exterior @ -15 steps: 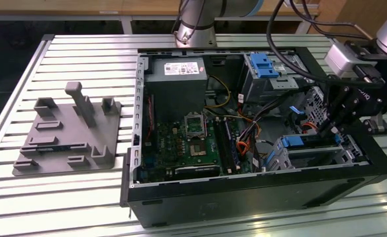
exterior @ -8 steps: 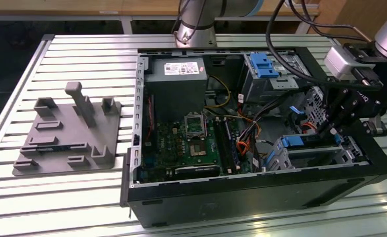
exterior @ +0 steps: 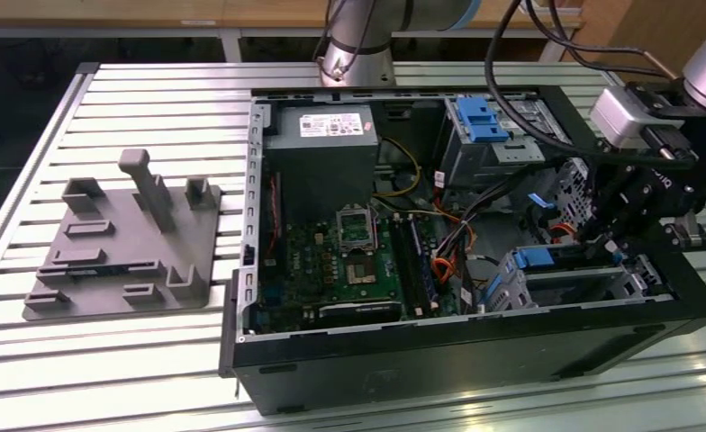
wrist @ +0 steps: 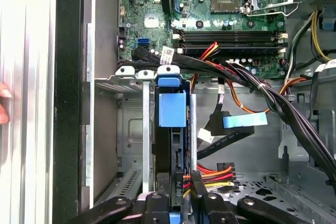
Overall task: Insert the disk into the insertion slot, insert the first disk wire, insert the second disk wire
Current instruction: 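Insert the first disk wire, then insert the second disk wire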
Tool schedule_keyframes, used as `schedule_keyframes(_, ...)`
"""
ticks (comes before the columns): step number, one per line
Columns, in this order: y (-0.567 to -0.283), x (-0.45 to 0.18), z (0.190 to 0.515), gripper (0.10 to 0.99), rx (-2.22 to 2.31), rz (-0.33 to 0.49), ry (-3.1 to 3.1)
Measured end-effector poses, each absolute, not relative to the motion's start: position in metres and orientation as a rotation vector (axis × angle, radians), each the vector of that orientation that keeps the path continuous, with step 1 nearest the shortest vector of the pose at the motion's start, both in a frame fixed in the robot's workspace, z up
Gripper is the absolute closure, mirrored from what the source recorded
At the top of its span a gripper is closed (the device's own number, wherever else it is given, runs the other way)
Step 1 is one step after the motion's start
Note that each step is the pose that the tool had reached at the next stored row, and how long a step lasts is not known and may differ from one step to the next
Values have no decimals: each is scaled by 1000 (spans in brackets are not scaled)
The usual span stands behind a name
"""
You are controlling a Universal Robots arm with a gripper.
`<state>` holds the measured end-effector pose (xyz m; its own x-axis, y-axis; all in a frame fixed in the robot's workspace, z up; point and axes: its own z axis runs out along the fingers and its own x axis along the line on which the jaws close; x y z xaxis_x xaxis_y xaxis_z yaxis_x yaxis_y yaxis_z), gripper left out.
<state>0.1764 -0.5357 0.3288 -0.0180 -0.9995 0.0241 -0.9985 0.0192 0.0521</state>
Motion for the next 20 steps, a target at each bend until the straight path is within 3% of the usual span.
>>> schedule_keyframes(1,-536,176,330,784,2163,-31,-2204)
schedule_keyframes(9,-534,176,355,784,2167,-23,-2208)
schedule_keyframes(20,-534,176,359,784,2167,-23,-2208)
